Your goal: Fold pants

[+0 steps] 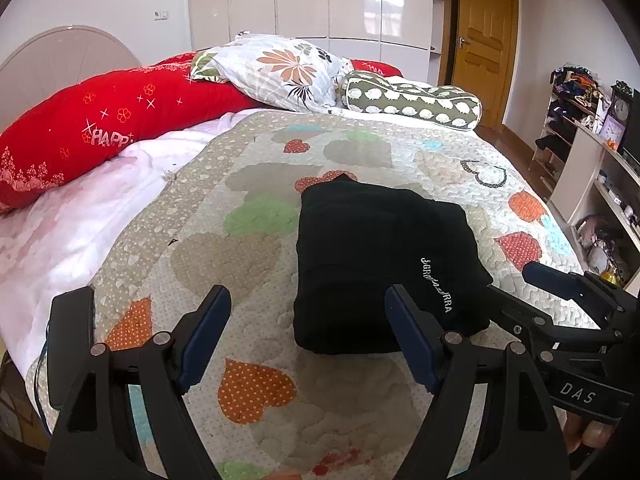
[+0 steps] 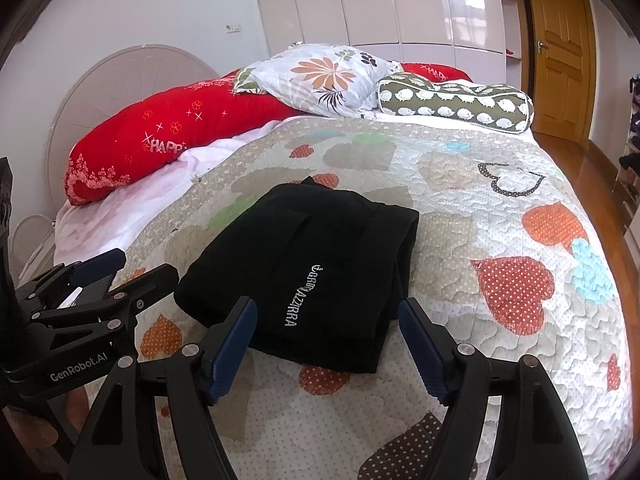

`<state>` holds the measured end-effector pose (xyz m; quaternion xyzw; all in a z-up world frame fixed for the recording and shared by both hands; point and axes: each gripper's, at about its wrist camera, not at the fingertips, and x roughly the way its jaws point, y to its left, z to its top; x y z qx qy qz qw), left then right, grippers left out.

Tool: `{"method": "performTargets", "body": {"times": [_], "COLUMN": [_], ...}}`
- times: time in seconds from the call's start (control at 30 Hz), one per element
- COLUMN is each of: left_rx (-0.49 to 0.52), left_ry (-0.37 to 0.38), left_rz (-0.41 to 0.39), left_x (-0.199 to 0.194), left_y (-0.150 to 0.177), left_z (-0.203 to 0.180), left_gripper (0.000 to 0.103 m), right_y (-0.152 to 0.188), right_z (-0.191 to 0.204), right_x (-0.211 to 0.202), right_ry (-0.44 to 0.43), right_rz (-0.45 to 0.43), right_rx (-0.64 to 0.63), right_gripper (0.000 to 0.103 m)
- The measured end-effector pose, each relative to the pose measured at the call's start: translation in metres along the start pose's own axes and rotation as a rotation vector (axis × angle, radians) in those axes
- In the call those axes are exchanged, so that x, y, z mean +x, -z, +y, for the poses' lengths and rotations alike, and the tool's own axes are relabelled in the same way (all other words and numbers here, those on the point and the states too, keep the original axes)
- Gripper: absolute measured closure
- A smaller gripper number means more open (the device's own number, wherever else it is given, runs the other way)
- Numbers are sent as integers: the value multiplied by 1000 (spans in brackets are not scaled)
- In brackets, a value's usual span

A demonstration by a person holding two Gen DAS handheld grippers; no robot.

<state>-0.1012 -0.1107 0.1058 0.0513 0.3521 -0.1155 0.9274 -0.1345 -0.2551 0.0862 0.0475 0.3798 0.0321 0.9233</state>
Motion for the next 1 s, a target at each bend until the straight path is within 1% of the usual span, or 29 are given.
{"method": "performTargets", "body": {"times": [0.23, 0.6, 0.83, 1.0], "left_rx": [-2, -5, -31, -15], "left_ry": [0, 24, 21, 9], "left_rz": [0, 0, -17, -33], "left_x": [0, -2, -3, -7], "left_y": [0, -1, 0, 1], "left_z": [0, -3, 0, -1], "left_gripper": [23, 23, 23, 23], "right_y": [2, 3, 3, 4], "right_z": [-1, -2, -2, -1], "right_x": [2, 2, 2, -1], "right_ry": [-1, -3, -3, -4], "right_rz": [8, 6, 11, 9], "right_rx": [2, 5, 4, 1], "right_gripper": [27, 27, 27, 27]}}
